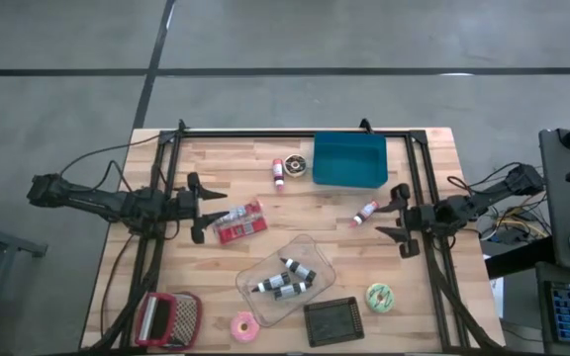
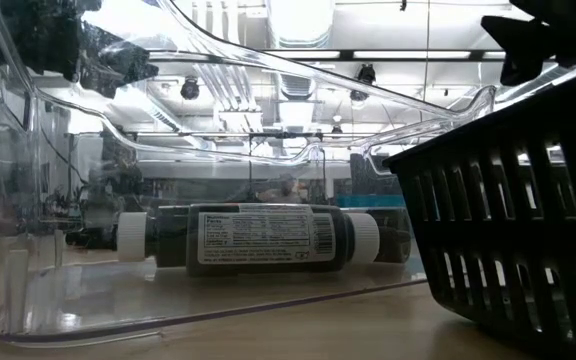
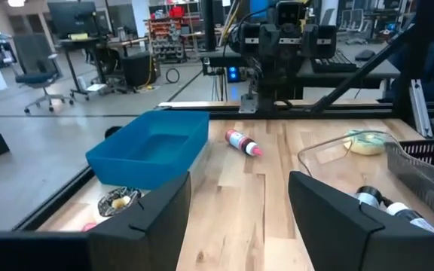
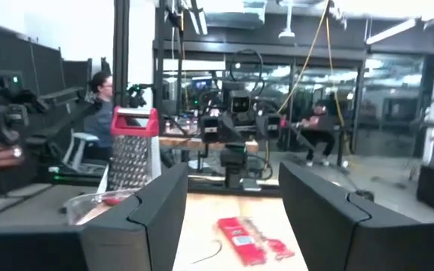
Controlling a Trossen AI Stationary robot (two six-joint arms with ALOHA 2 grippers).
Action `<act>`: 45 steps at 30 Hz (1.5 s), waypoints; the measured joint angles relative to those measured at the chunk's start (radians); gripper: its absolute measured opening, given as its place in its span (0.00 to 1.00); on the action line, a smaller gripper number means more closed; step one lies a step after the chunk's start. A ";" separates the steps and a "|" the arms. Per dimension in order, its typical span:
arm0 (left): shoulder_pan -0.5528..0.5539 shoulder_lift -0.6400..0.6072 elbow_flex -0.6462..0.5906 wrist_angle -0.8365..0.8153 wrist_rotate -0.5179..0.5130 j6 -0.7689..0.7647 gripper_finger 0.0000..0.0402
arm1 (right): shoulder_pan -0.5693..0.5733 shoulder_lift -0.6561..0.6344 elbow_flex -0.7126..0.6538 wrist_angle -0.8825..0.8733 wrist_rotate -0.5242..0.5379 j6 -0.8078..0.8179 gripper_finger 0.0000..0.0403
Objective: Pick & Place Food Item
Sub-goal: Put the black donut into the black basket
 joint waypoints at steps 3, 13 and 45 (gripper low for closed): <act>0.000 0.001 0.000 0.002 0.000 -0.039 0.57 | -0.001 -0.005 0.000 0.026 0.023 -0.078 0.52; 0.000 0.001 -0.035 0.036 0.046 -0.093 0.57 | -0.005 0.032 0.001 -0.097 -0.162 0.138 0.52; 0.436 0.069 -0.084 0.197 0.452 -0.176 0.57 | -0.109 0.017 0.002 -0.184 -0.391 0.216 0.52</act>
